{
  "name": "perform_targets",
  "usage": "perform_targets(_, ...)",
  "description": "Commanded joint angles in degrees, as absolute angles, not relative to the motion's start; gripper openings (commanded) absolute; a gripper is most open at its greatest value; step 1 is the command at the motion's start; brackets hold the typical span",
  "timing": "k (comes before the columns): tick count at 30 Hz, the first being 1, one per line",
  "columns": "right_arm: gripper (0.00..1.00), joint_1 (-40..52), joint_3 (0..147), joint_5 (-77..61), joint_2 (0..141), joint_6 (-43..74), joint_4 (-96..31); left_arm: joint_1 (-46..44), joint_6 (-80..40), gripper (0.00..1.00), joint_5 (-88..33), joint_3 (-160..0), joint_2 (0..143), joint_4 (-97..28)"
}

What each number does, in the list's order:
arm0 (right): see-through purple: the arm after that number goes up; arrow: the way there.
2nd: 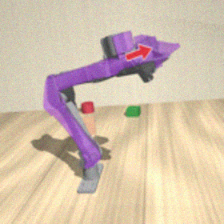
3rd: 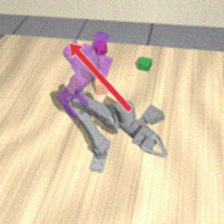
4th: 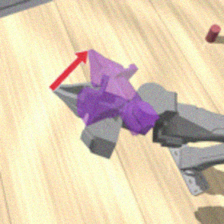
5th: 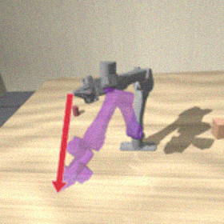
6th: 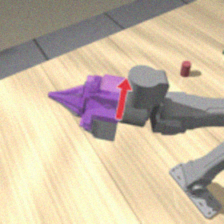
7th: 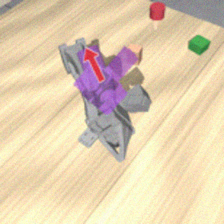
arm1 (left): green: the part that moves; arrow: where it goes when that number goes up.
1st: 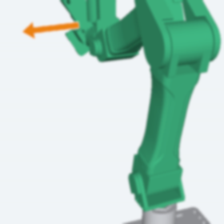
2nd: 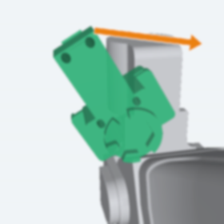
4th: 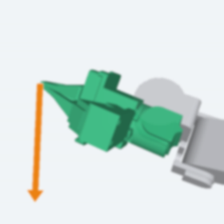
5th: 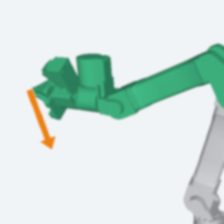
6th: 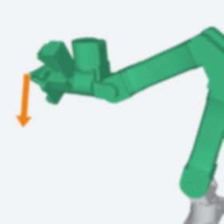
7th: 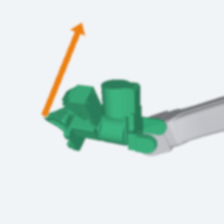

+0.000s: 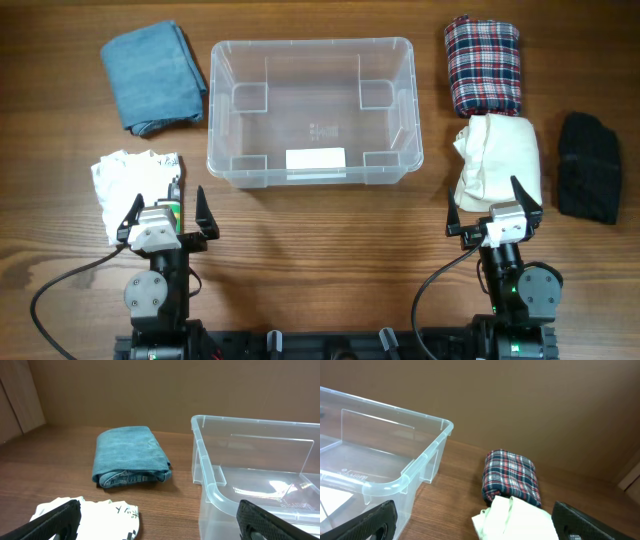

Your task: Pack container

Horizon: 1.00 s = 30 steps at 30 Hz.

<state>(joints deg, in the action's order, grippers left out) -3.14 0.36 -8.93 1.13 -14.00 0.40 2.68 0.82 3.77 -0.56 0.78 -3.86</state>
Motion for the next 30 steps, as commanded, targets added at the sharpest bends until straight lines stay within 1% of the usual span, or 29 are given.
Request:
perform_targets(1,1.0,-2.85,0.34,-9.45,1.02,-13.45,0.75,2.35,1.08,1.0,4.12,-0.32,0.16,-3.75)
perform_targets(8,1.0,-2.85,0.34,-10.39,1.02,-15.55,2.22,2.35,1.08,1.0,4.12,-0.32,0.16,-3.75)
perform_targets(12,1.0,-2.85,0.4,-8.51,1.02,-11.25,7.18,2.35,1.08,1.0,4.12,-0.32,0.16,-3.75)
perform_targets(13,1.0,-2.85,0.75,-5.74,1.02,-6.72,7.46,2.35,1.08,1.0,4.12,-0.32,0.16,-3.75)
perform_targets(16,1.0,-2.85,1.67,-4.05,1.58,3.4,7.44,2.35,1.08,1.0,4.12,-0.32,0.16,-3.75)
perform_targets(18,1.0,-2.85,3.05,-4.08,3.46,7.4,7.44,2.35,1.08,1.0,4.12,-0.32,0.16,-3.75)
perform_targets(20,1.0,-2.85,6.55,-4.58,8.6,12.21,7.51,2.35,1.08,1.0,4.12,-0.32,0.16,-3.75)
perform_targets(21,1.0,-2.85,8.16,-5.08,10.74,12.34,7.49,2.35,1.08,1.0,4.12,-0.32,0.16,-3.75)
perform_targets(23,1.0,-2.85,14.72,-7.22,20.4,12.21,7.25,2.35,1.08,1.0,4.12,-0.32,0.16,-3.75)
perform_targets(27,1.0,-2.85,31.27,-13.21,40.8,12.19,4.4,2.35,1.08,1.0,4.12,-0.32,0.16,-3.75)
perform_targets(30,1.0,-2.85,45.87,-16.49,55.11,12.16,-2.46,2.35,1.08,1.0,4.12,-0.32,0.16,-3.75)
